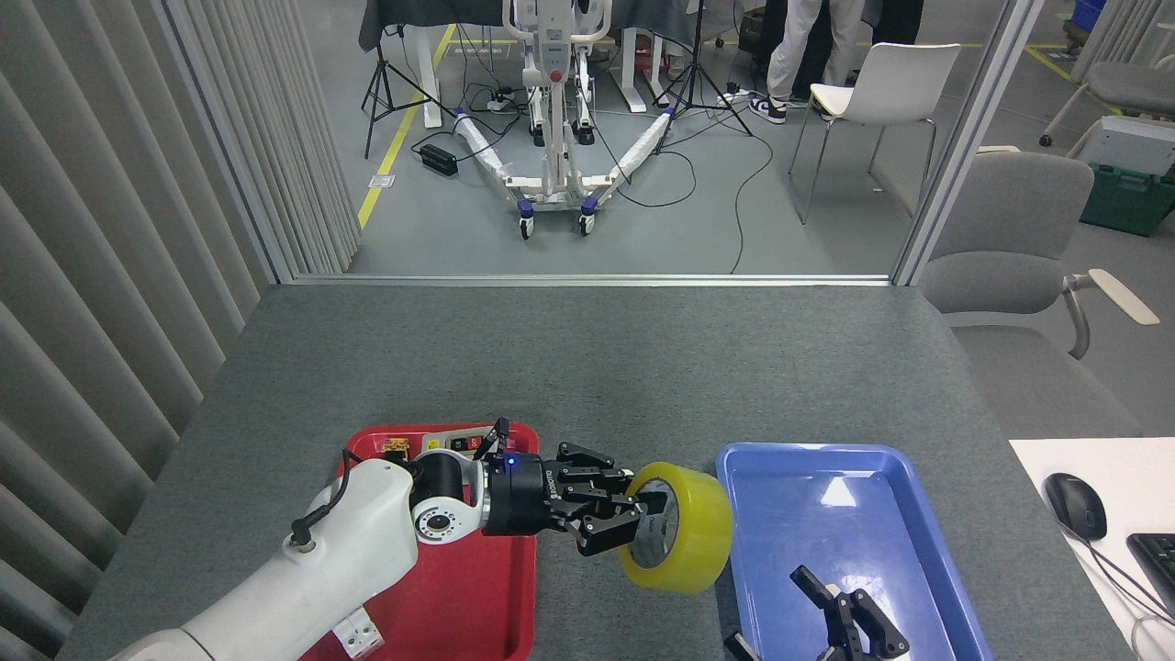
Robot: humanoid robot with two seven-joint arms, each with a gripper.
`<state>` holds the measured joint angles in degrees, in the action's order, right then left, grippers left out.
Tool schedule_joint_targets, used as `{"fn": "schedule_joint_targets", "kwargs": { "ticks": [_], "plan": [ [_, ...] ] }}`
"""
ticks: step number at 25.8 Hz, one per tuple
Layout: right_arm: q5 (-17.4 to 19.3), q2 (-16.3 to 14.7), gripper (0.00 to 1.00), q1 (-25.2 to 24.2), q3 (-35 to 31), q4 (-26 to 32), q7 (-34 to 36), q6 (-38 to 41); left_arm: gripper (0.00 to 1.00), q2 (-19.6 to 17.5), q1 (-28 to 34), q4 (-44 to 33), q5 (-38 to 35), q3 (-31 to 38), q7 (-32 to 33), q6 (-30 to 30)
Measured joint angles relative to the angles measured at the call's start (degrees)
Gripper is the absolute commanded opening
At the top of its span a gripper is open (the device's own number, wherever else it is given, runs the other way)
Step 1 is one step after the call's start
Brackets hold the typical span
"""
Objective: Place and move tape with both arms
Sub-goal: 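Bring the right gripper up to the tape and grasp it from the left gripper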
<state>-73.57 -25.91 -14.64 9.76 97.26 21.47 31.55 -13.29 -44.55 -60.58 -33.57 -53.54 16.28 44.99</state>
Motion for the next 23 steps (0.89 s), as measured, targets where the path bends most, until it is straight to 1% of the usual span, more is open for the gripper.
{"fn": "schedule_joint_targets", "kwargs": {
  "ticks": [4, 10, 12, 14, 16, 23],
  "plan": [
    [-0.1, -0.1, 1.0, 1.8, 1.8, -1.1, 0.1, 2.2, 0.0, 0.2, 0.9, -2.3, 0.0, 0.0, 0.0, 0.0],
    [-0.2, -0.6, 1.0, 4.9, 5.7, -2.5, 0.1, 2.1, 0.0, 0.8, 1.7, -4.0, -0.2, -0.1, 0.0, 0.0],
    [-0.4, -0.6, 0.98, 5.2, 6.8, -2.6, 0.2, 2.0, 0.0, 1.0, 1.8, -4.1, -0.2, -0.1, 0.0, 0.0],
    [-0.5, -0.7, 0.87, 5.4, 7.7, -2.6, 0.2, 2.0, 0.0, 1.2, 1.9, -4.1, -0.2, -0.1, 0.0, 0.0],
    [-0.6, -0.7, 0.71, 5.5, 8.2, -2.6, 0.2, 1.9, 0.0, 1.3, 2.0, -4.1, -0.3, -0.1, 0.0, 0.0],
    [-1.3, -0.8, 0.25, 5.5, 8.9, -2.6, 0.3, 2.5, 0.0, 1.4, 2.2, -5.5, -0.6, -0.1, 0.6, 0.2]
  ]
}}
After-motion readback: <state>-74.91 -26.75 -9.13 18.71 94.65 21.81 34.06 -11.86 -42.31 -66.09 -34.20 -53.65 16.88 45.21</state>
